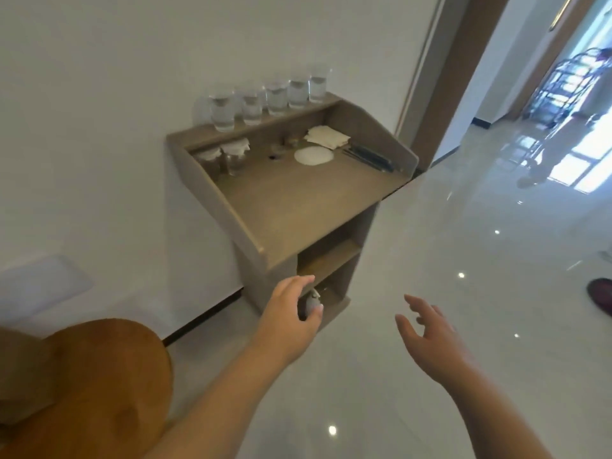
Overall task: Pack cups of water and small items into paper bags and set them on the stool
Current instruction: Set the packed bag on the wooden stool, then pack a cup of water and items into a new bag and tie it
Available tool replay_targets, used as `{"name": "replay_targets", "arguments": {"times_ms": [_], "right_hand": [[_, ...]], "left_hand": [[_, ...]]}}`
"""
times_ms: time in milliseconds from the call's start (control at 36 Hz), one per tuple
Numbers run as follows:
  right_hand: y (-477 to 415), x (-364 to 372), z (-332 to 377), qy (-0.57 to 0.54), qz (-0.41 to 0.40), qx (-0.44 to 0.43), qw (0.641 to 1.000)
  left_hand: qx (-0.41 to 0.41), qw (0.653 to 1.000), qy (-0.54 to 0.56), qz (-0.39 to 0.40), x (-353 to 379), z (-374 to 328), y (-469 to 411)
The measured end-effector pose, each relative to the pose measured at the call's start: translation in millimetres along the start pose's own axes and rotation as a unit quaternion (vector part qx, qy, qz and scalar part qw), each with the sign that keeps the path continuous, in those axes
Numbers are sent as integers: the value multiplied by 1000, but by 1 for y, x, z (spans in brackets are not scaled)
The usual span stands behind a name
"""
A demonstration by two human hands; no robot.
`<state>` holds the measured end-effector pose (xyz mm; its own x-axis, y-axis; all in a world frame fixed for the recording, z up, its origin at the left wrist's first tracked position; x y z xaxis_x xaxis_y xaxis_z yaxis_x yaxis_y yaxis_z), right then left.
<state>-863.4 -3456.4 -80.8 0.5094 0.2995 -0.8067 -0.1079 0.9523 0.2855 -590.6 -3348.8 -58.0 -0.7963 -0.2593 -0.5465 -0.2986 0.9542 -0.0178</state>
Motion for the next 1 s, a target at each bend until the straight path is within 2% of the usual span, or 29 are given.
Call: {"name": "replay_targets", "arguments": {"times_ms": [111,222,444,639,861,1000], "right_hand": [[-47,-17,-57,7,26,11,1000],[-88,-22,-72,2,49,6,999],[-166,11,-15,10,110,-48,993],[-229,55,29,32,158,-77,984],[-312,113,50,72,232,-103,965],[-374,172,51,109,272,-121,948]], "left_hand": [[-36,999,7,17,69,-18,-45],[-57,998,10,32,107,-19,-77],[-131,991,-4,19,122,42,-125],[-128,989,-38,55,147,88,-195],[-178,983,-12,37,172,131,-240],[-217,975,-40,9,190,175,-261]]}}
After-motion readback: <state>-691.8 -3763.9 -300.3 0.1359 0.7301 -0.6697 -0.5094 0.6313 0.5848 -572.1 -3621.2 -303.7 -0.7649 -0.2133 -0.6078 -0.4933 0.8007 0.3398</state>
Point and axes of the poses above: each hand's wrist, its own y-axis away from the middle knuckle, its own x-axis out of the palm, z = x × y, the point moved 8 cm from there along -y, towards the middle knuckle, and after that the axes turned 7 degrees about x, right-handed, at the moved point
